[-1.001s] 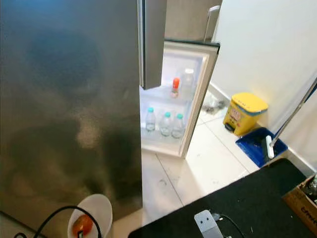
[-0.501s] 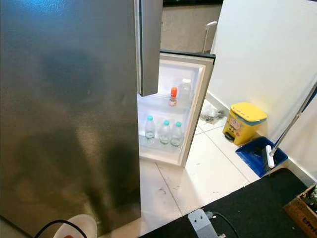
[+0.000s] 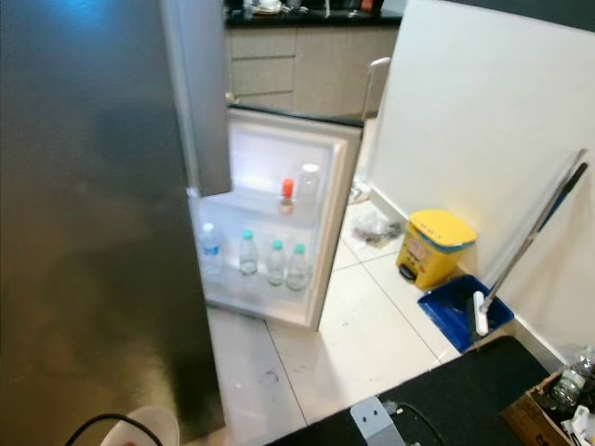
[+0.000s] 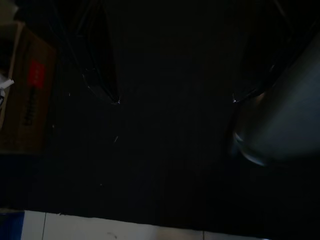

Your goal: Restocking fridge

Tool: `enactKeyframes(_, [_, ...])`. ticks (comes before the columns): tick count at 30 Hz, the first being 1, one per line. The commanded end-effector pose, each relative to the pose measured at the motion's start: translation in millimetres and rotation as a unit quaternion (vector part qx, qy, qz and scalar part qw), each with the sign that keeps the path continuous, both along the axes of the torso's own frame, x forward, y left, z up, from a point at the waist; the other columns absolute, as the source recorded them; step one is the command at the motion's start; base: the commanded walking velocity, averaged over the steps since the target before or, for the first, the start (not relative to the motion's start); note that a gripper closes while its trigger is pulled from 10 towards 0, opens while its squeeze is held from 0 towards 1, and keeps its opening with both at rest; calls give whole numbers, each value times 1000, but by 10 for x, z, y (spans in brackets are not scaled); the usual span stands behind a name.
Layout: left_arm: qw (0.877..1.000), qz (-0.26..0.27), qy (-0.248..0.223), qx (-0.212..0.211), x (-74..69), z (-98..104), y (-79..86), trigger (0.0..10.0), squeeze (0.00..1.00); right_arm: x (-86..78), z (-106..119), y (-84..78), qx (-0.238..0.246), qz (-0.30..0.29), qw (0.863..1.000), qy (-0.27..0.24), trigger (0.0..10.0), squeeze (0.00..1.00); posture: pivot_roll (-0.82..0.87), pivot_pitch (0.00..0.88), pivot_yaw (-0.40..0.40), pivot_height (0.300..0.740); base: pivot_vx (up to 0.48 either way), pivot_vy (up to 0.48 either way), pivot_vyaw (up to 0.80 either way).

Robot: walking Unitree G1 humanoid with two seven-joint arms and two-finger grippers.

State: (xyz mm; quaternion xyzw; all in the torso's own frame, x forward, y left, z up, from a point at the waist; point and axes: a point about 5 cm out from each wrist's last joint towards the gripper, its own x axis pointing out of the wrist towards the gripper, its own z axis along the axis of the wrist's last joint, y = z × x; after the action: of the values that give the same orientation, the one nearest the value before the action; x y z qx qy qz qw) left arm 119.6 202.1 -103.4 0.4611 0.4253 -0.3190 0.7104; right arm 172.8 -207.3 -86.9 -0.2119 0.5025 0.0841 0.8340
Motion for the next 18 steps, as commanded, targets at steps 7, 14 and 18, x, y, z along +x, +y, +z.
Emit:
enactKeyframes(7, [1000,15,2,-6,3,-3,-13,10000,0,16,9,-7,9,9,1000,8,10000,0,-1,0,-25,740,0,-447,114])
enactKeyframes(14, [1000,17,2,-9,11,-2,-27,10000,0,1,1,2,15,16,1000,15,10000,0,-6,0,-22,740,0,-437,800])
enactKeyframes(18, [1000,17,2,-12,24,0,-38,10000,0,-19,-6,-7,14,20,1000,19,10000,0,-6,0,-23,740,0,-430,800])
